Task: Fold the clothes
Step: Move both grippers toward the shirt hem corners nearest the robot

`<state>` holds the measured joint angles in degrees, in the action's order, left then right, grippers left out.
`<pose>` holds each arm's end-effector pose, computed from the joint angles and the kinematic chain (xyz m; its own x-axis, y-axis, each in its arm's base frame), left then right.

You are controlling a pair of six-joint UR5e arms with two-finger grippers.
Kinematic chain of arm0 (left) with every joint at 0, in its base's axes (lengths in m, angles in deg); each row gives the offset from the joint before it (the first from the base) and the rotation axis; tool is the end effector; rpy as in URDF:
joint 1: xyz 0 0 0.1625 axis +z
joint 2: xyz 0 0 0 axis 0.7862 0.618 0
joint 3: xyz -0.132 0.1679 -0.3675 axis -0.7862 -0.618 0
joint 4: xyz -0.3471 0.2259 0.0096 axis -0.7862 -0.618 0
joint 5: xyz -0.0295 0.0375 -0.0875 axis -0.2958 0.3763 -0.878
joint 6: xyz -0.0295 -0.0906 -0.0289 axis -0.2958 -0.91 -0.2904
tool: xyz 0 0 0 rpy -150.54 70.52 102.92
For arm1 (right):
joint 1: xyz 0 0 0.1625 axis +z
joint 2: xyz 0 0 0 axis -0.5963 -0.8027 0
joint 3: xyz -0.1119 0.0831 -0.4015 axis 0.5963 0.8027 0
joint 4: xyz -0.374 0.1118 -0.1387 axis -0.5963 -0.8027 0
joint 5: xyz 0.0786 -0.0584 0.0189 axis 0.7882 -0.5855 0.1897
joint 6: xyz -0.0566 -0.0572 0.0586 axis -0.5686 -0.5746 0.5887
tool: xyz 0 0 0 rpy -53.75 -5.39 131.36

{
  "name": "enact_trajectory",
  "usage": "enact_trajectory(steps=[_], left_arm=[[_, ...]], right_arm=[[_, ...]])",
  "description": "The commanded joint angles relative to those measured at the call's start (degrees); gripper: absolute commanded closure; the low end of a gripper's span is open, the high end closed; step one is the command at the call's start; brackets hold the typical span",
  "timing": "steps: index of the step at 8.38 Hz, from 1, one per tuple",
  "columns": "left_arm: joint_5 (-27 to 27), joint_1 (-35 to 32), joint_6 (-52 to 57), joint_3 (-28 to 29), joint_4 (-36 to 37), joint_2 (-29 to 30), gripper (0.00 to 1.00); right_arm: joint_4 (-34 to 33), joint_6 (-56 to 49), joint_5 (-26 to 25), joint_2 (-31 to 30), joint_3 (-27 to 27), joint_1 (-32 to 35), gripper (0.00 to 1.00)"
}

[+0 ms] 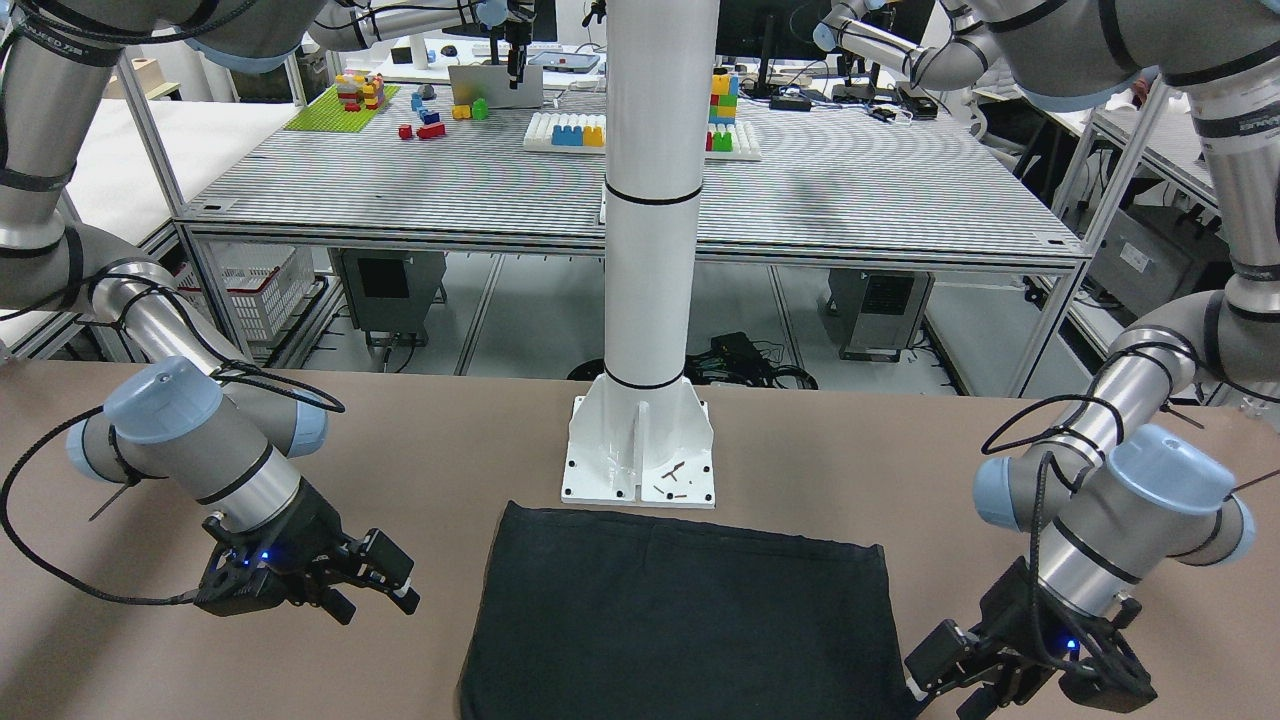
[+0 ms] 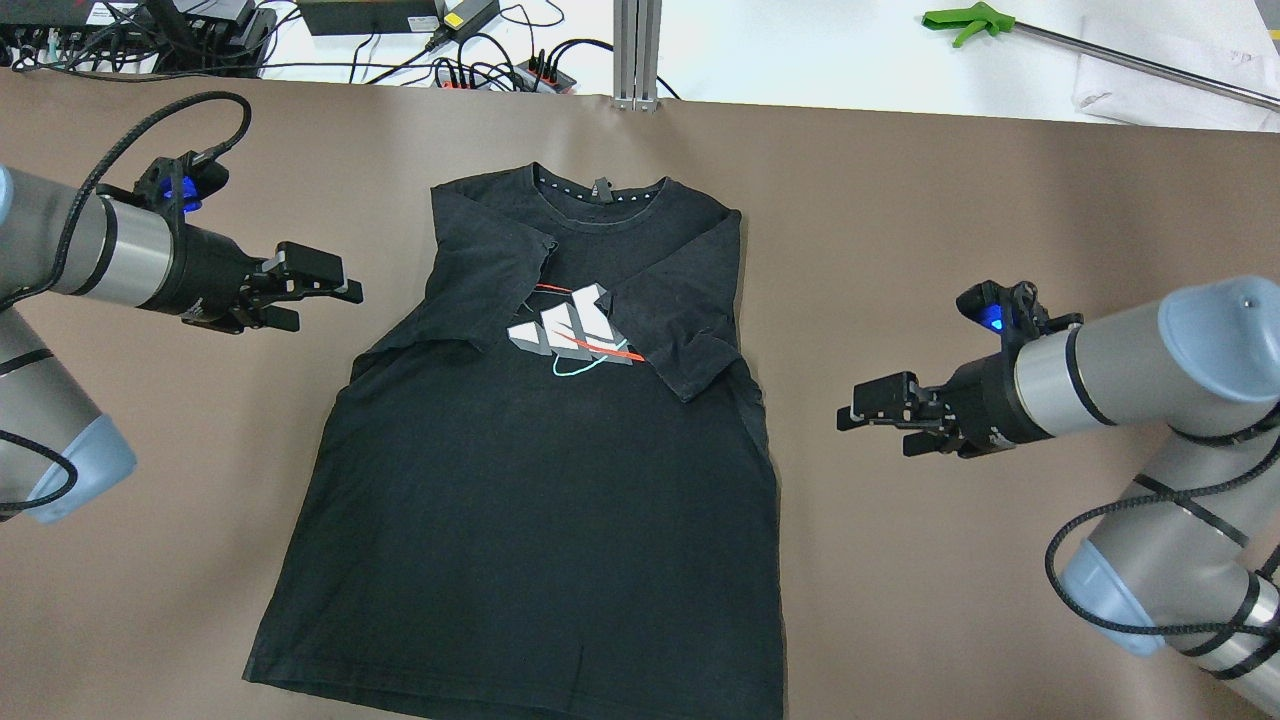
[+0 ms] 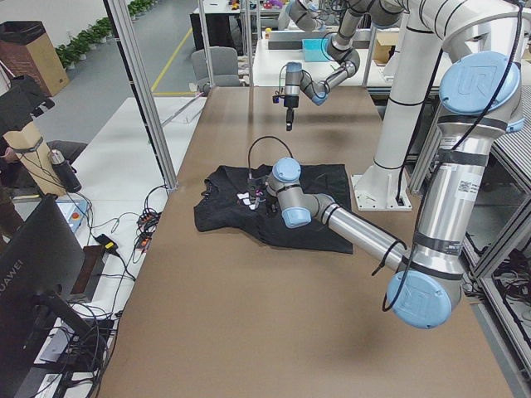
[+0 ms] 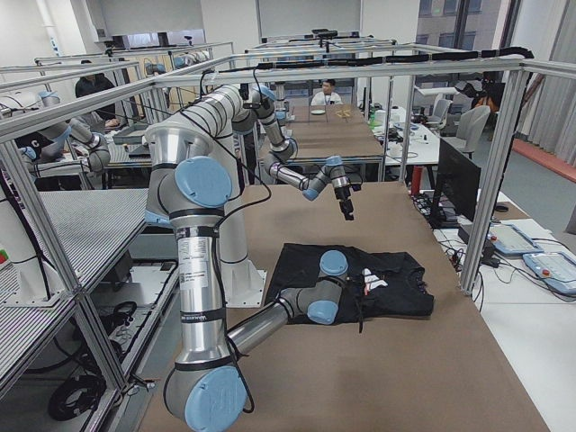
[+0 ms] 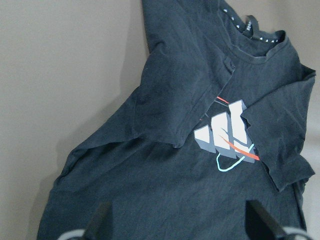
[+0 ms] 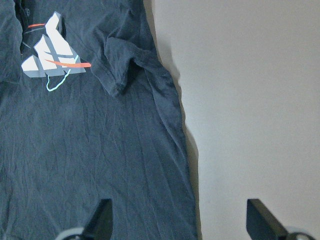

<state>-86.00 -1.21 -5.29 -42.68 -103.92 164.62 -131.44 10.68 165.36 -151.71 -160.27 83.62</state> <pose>0.2769 -0.4987 0.3203 0.2567 -0.1412 -0.9561 0.3237 0.9447 -0.0527 -0.3019 -0.4284 0.3270 0.2810 0.1107 0.9533 -0.1336 0.9882 -0.0753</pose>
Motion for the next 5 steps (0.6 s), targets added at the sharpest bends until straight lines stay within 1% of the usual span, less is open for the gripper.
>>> enact_trajectory(steps=[1, 2, 3, 4, 5], left_arm=[[2.48, 3.36, -0.09, -1.54, -5.28, -7.03, 0.07], [6.24, 6.34, -0.18, -2.76, -6.52, -9.92, 0.07], [7.67, 7.41, -0.18, -4.34, -6.53, -11.69, 0.07], [7.69, 7.68, 0.17, -5.66, -6.71, -14.23, 0.07], [7.69, 7.77, 0.43, -6.37, -8.19, -16.43, 0.07]], right_arm=[[15.30, 8.15, -2.48, -8.32, -0.36, -7.17, 0.06], [16.92, 9.56, -2.57, -9.49, -0.45, -8.85, 0.06], [16.93, 11.05, -2.66, -9.85, -1.49, -11.30, 0.06], [16.94, 11.50, -4.75, -9.50, -1.59, -15.50, 0.06], [16.85, 12.03, -11.73, -9.33, -1.68, -21.37, 0.06]])
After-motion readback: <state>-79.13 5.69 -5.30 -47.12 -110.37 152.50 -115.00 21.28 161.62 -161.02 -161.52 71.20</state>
